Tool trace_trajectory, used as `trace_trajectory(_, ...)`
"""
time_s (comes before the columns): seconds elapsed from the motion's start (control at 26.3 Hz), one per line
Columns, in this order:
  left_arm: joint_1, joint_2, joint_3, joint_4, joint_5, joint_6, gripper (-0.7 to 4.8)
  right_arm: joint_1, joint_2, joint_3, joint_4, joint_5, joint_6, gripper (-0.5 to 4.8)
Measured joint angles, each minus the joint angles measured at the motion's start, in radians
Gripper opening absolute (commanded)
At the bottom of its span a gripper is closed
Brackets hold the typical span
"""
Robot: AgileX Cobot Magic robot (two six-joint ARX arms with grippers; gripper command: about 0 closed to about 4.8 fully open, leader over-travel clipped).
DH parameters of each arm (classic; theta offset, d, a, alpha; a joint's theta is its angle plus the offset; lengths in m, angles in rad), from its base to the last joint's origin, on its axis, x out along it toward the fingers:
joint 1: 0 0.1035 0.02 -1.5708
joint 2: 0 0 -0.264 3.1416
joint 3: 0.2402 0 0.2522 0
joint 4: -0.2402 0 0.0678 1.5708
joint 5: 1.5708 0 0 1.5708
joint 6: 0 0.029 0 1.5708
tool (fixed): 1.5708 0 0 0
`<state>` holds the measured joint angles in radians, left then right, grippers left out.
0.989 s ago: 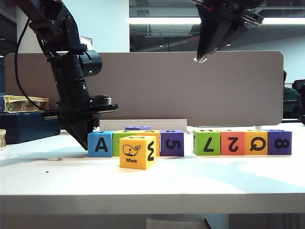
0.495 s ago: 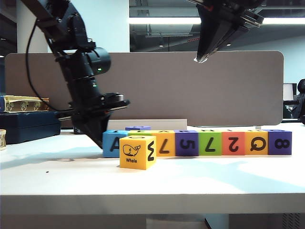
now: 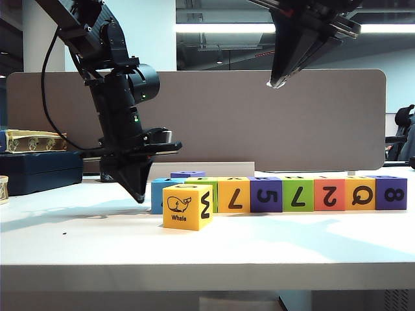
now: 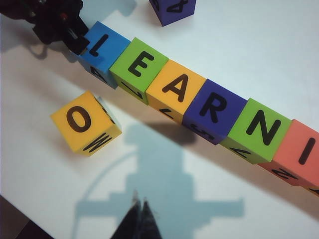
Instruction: Select the appropriate blocks from the scattered letter blocks on the table and arrange them in a row to spell out "LEARNING".
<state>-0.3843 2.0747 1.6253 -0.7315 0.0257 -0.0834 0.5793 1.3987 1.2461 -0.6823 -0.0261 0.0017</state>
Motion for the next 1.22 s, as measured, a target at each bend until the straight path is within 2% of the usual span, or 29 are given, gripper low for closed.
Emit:
trace_trajectory(0.11,0.0,0.001,0.02,-0.032,-0.058,0.0,-0.06,0.0,0.0,0.0,0.0,0.0,0.0,-0.01)
trace_trajectory(0.23,0.0,-0.001,0.078,-0.119,-0.068,0.032,-0.06,0.0,0.0,0.0,0.0,0.001,0.0,-0.01)
trace_trajectory(0.34,-0.002,-0.024,0.101,-0.17,-0.025,0.043,-0.06,0.0,0.0,0.0,-0.001,0.019,0.0,-0.01)
trace_trajectory(0.49,-0.012,-0.074,0.104,-0.188,0.068,0.046,-0.06,0.0,-0.001,0.0,-0.011,0.11,0.0,-0.01)
trace_trajectory(0.61,-0.025,-0.105,0.105,-0.187,0.086,0.046,-0.06,-0.003,-0.009,0.0,-0.028,0.171,0.0,-0.01)
trace_trajectory(0.8,-0.055,-0.134,0.104,-0.189,0.086,0.05,-0.06,-0.022,-0.041,0.003,-0.061,0.188,0.0,-0.01)
trace_trajectory(1.1,-0.216,-0.207,0.104,-0.208,0.09,0.101,-0.06,-0.074,-0.093,0.084,-0.212,0.216,-0.001,-0.01)
trace_trajectory(1.22,-0.306,-0.261,0.105,-0.212,0.091,0.14,-0.06,-0.08,-0.129,0.112,-0.29,0.256,-0.001,-0.01)
